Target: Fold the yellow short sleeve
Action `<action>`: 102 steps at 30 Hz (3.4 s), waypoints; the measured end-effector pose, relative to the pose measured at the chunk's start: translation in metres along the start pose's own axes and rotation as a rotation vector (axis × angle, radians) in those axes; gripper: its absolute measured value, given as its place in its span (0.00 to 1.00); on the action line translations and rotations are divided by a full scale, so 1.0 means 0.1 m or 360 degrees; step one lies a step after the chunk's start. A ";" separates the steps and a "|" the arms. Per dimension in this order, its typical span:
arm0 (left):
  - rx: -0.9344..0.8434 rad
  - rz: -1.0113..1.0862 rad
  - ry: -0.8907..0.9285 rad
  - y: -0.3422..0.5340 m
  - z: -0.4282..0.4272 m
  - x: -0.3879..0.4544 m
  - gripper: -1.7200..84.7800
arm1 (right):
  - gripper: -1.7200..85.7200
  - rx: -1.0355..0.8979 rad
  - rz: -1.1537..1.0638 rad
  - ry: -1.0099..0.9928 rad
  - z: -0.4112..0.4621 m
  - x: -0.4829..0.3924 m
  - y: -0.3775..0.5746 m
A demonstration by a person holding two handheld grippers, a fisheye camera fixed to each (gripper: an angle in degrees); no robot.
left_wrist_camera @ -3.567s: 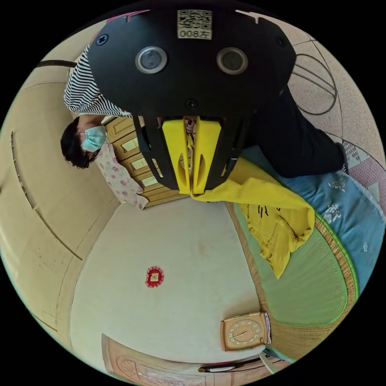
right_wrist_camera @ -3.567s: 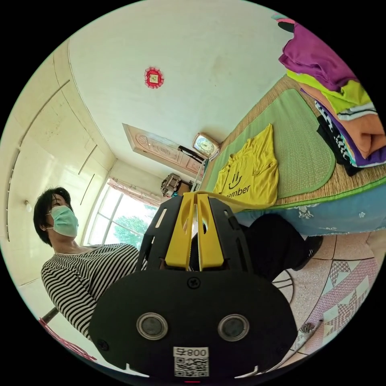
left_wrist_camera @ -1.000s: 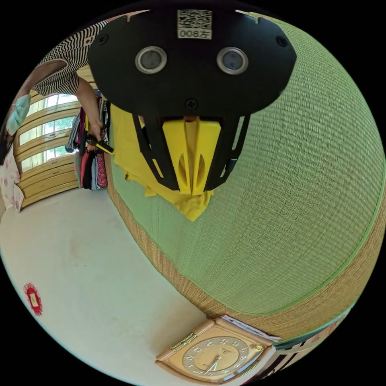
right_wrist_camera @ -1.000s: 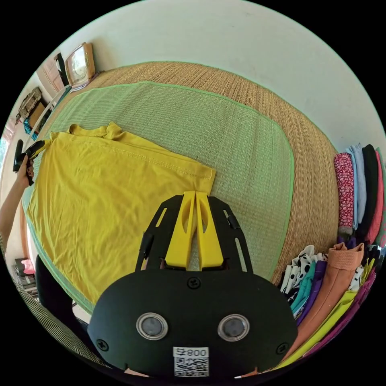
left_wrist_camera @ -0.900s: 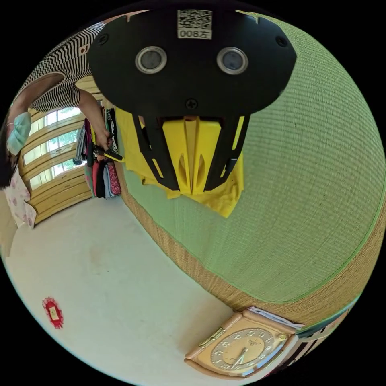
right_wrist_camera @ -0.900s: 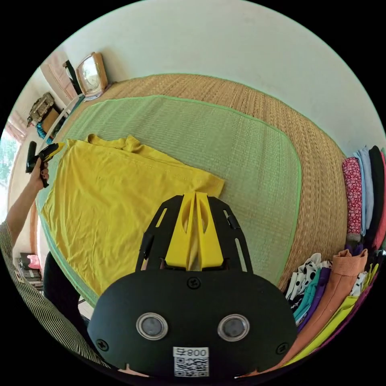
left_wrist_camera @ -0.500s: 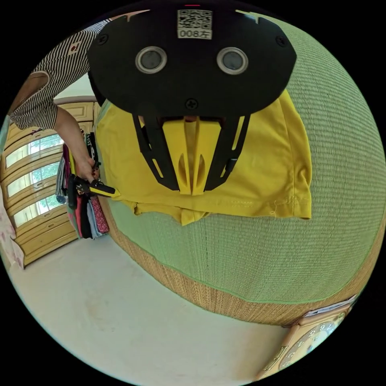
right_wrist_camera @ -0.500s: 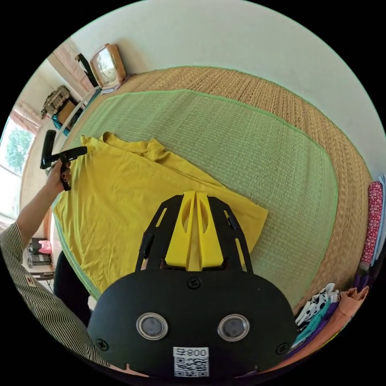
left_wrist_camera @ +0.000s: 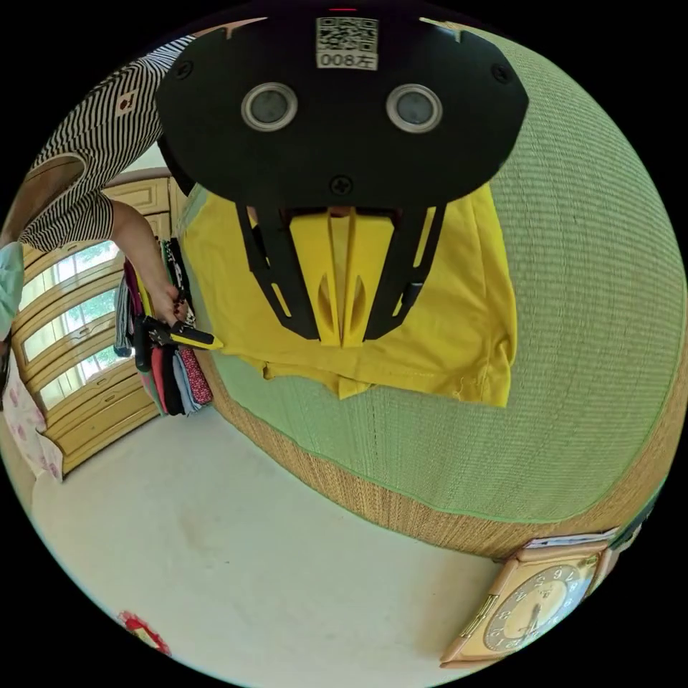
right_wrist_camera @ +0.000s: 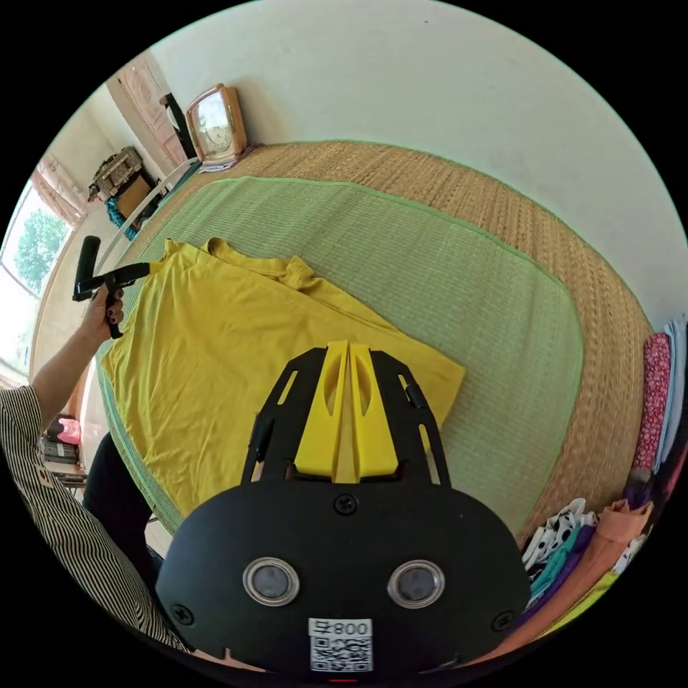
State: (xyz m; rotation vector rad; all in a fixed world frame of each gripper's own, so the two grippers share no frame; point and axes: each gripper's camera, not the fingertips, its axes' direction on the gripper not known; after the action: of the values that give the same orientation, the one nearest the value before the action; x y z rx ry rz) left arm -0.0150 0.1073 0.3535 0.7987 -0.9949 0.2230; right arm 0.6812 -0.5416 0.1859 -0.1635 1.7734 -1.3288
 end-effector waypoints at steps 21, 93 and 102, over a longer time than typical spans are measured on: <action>-0.0133 -0.0530 -0.0038 2.44 -1.34 -0.39 0.13 | 0.10 -0.0060 0.0596 -0.0549 -0.49 0.63 2.80; -0.0204 -0.0282 0.0182 3.35 0.23 2.41 0.08 | 0.02 -0.0028 0.0407 -0.0632 -0.09 1.15 4.19; -0.0553 0.0477 0.0467 3.01 1.63 4.27 0.11 | 0.02 0.0041 0.0402 -0.0670 -0.20 1.20 4.20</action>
State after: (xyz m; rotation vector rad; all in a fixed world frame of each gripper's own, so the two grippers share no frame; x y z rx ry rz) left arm -0.0419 0.1292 0.9000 0.2867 -0.8402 0.4003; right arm 0.7558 -0.4211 -0.2274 -0.1830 1.3707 -1.0458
